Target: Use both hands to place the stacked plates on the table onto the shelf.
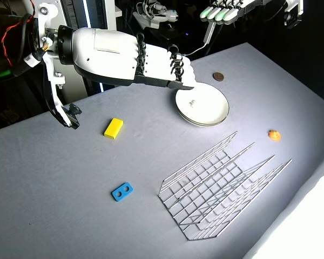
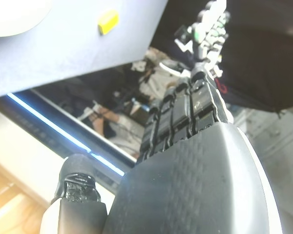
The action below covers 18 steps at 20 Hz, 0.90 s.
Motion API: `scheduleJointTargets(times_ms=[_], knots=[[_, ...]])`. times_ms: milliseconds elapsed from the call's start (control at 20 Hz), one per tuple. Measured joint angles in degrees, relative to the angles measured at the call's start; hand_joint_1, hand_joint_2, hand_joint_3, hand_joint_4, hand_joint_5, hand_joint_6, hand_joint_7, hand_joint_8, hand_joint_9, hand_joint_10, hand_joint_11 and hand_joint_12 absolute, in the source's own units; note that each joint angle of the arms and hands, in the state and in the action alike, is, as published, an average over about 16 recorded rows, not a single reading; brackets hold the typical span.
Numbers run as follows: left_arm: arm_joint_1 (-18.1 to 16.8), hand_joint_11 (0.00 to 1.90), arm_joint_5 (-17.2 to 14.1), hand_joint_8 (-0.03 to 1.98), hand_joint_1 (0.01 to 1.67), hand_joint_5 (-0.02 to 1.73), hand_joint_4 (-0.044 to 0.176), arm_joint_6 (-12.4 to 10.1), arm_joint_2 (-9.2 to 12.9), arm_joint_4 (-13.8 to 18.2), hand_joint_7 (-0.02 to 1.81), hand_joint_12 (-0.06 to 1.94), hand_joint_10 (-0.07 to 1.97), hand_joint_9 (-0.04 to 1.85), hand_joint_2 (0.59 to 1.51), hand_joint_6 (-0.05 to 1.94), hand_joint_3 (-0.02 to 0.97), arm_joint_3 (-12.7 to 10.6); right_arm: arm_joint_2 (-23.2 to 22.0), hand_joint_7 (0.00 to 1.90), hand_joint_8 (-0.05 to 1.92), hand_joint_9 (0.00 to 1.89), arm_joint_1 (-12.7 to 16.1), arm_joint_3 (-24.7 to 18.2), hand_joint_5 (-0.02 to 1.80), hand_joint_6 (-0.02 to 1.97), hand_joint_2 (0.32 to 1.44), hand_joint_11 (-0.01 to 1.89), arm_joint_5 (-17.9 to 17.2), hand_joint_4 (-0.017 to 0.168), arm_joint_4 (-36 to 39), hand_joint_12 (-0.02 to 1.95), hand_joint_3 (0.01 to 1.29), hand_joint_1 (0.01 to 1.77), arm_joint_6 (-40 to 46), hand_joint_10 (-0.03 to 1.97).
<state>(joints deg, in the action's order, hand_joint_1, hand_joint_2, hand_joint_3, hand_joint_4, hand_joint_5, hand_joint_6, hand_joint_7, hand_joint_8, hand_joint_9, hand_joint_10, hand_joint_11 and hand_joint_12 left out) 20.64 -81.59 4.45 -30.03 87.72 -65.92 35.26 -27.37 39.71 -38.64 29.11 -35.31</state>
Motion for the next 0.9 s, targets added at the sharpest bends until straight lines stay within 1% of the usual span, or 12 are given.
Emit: scheduleJointTargets(times_ms=[200,350,500,650,750,900], knots=[[-0.1,0.02,-1.2,-0.01,0.01,0.02,0.000,-0.9,-0.1,1.5,0.02,-0.01,0.01,0.02,1.203,-0.01,0.026,0.7,0.0,0.03,0.01,0.03,0.3,0.5,0.06,0.02,1.02,0.02,0.5,-0.001,2.3,0.35,0.02,0.81,3.3,0.01],[-0.5,0.02,-1.4,-0.01,0.01,0.02,0.000,-2.4,-0.1,3.2,0.02,-0.01,0.01,0.02,1.204,0.00,0.024,1.5,0.0,0.04,0.01,0.04,0.5,0.8,0.06,0.02,0.99,0.02,0.9,-0.001,4.0,0.49,0.02,0.99,5.8,0.01],[-0.8,0.02,-0.8,-0.01,0.01,0.02,0.000,-4.1,-0.2,4.9,0.02,-0.01,0.01,0.02,1.205,0.00,0.022,2.2,0.2,0.05,0.01,0.06,0.8,1.1,0.06,0.02,0.97,0.02,1.7,-0.001,5.7,0.63,0.02,1.14,8.0,0.02],[-0.9,0.02,0.5,-0.01,0.01,0.02,0.000,-5.6,-0.2,6.6,0.02,-0.01,0.01,0.02,1.207,0.00,0.022,2.8,0.3,0.05,0.01,0.06,1.1,1.3,0.05,0.02,0.98,0.01,2.6,-0.001,6.6,0.70,0.02,1.17,9.3,0.03],[-1.0,0.02,1.6,-0.01,0.01,0.02,0.000,-6.4,-0.4,7.5,0.02,-0.01,0.01,0.02,1.208,0.00,0.023,3.2,0.4,0.05,0.01,0.07,1.4,1.4,0.04,0.02,0.99,0.01,3.2,-0.001,6.6,0.67,0.02,1.16,9.3,0.04],[-0.7,0.02,3.2,-0.01,0.01,0.02,0.000,-7.0,-0.7,9.3,0.02,-0.01,0.01,0.01,1.208,0.00,0.024,3.4,0.6,0.05,0.01,0.07,1.7,1.4,0.02,0.02,1.01,0.01,4.1,-0.001,6.6,0.59,0.02,1.15,9.2,0.04]])
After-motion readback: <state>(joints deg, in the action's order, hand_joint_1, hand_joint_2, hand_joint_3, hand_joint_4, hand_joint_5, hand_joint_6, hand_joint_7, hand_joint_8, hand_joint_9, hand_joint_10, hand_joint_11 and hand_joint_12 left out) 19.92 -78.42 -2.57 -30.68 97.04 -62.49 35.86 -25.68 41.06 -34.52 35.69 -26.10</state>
